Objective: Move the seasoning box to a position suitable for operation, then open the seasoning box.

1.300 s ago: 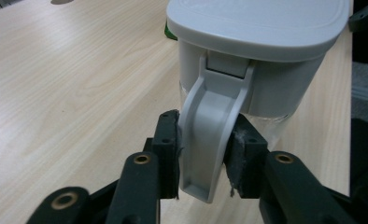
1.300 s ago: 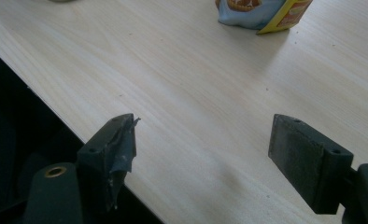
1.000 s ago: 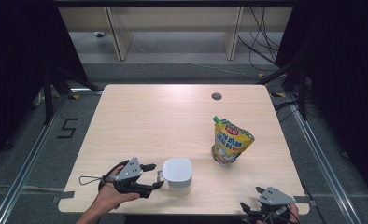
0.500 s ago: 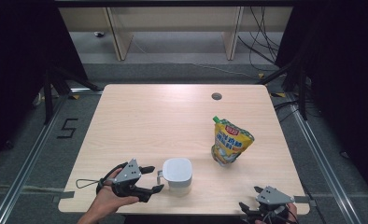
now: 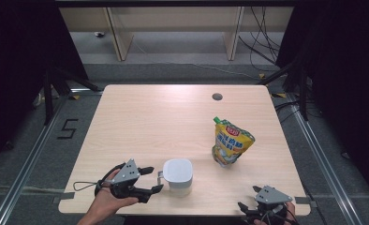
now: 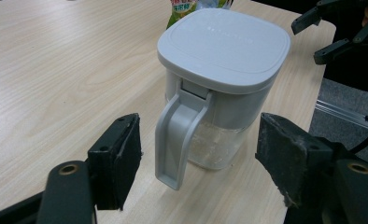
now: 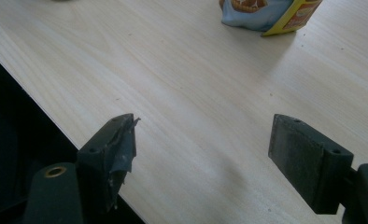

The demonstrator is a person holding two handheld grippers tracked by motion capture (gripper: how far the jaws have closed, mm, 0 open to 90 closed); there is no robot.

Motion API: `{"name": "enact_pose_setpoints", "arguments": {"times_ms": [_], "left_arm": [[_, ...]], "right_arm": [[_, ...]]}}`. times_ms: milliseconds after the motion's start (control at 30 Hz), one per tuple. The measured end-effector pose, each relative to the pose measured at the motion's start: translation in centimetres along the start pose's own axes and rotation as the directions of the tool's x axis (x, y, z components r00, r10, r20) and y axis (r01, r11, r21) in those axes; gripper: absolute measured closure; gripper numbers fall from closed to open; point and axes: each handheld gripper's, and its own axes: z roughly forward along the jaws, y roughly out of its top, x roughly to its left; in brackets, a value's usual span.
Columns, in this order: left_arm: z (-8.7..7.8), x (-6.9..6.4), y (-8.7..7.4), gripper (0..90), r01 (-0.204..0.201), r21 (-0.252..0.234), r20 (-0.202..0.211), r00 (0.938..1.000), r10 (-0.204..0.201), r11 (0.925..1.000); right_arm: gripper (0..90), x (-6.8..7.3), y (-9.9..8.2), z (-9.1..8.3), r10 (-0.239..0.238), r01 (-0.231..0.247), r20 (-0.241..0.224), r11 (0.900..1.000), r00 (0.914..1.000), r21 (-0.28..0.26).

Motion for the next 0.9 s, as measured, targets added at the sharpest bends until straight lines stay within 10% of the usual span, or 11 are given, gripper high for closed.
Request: {"name": "enact_pose_setpoints", "arguments": {"times_ms": [400,700,900], "left_arm": [[-0.5,-0.9,1.5,35.0,0.003,-0.036,0.006,1.0000,-0.002,0.9993],[-0.7,-1.1,2.7,77.6,-0.070,-0.088,0.016,0.9973,0.072,0.9936],[0.0,-1.0,2.7,85.6,-0.073,-0.078,-0.011,0.9973,0.072,0.9943]], "right_arm": [[24.2,0.3,0.1,0.0,0.022,-0.022,-0.006,0.9998,0.9997,0.003],[24.1,0.1,0.0,0.1,0.001,-0.001,-0.002,1.0000,1.0000,0.004],[24.1,0.1,0.1,0.2,-0.006,0.006,-0.005,1.0000,1.0000,0.004]]}}
